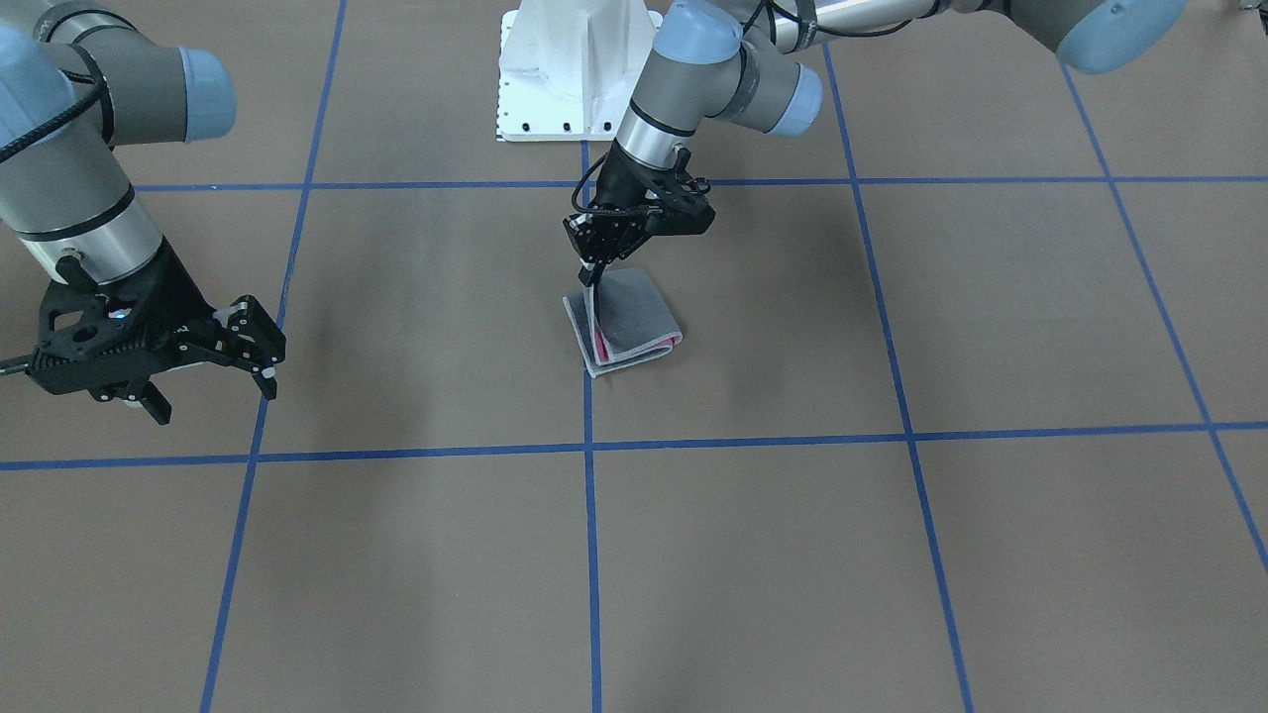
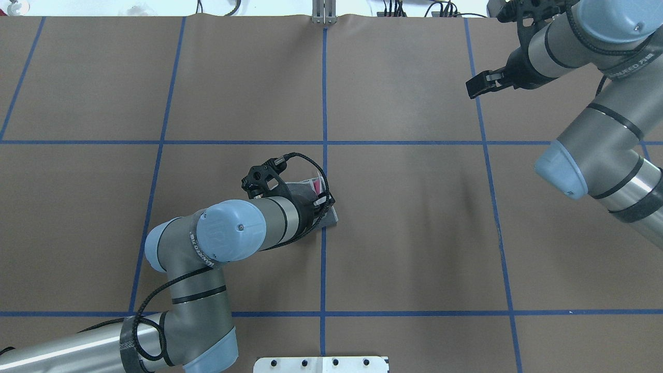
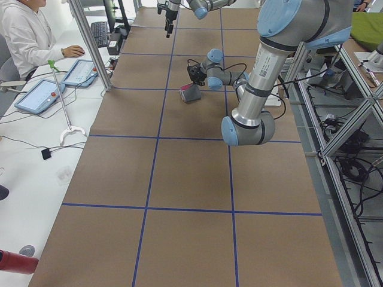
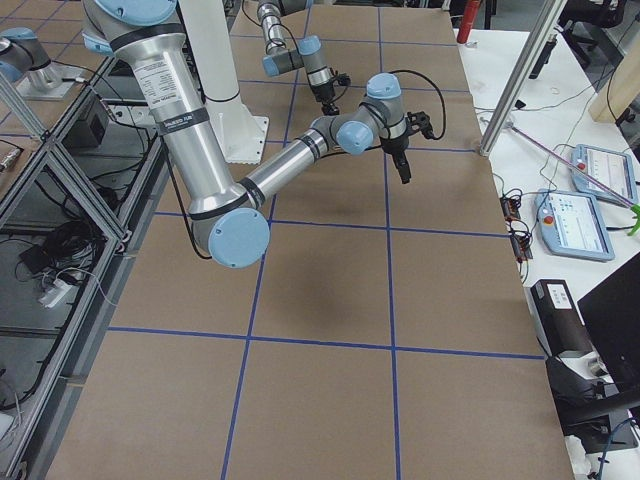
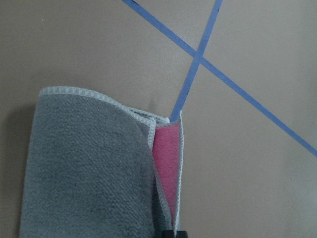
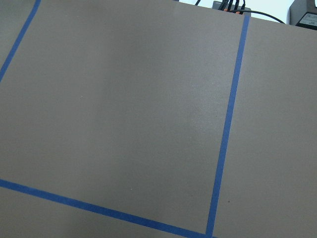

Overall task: Fold towel twice with both arms
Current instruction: 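Lift and fold the held end with the left gripper over the strip's other end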

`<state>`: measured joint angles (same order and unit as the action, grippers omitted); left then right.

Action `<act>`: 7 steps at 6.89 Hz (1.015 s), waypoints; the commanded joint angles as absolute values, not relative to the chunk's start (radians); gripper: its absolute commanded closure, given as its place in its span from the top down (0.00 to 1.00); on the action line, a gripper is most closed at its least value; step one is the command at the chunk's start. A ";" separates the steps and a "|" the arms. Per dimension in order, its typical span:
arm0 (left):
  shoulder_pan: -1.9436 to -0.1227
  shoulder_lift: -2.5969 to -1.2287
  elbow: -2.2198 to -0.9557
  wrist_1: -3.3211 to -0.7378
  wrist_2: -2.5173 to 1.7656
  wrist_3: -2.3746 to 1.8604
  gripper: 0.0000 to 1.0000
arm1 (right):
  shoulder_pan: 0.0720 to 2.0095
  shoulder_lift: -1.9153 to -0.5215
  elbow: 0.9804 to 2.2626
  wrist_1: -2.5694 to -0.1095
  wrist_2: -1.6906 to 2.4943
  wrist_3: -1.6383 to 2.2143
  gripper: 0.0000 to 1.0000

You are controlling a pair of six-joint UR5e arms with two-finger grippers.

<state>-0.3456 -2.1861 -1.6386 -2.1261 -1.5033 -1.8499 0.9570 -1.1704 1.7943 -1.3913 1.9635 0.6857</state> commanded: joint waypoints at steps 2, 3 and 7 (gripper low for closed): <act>-0.347 -2.216 -1.597 -2.126 -1.483 -1.855 0.99 | 0.957 -1.169 1.795 -1.390 1.963 0.686 1.00; -0.347 -2.220 -1.597 -2.126 -1.483 -1.850 1.00 | 0.957 -1.170 1.795 -1.391 1.963 0.686 1.00; -0.380 -2.215 -1.733 -1.938 -1.560 -1.689 1.00 | 0.979 -1.178 1.784 -1.404 1.963 0.680 1.00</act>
<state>-0.3608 -2.2163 -1.6618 -2.0412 -1.5209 -1.7505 0.9654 -1.1746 1.7905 -1.3976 1.9635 0.6844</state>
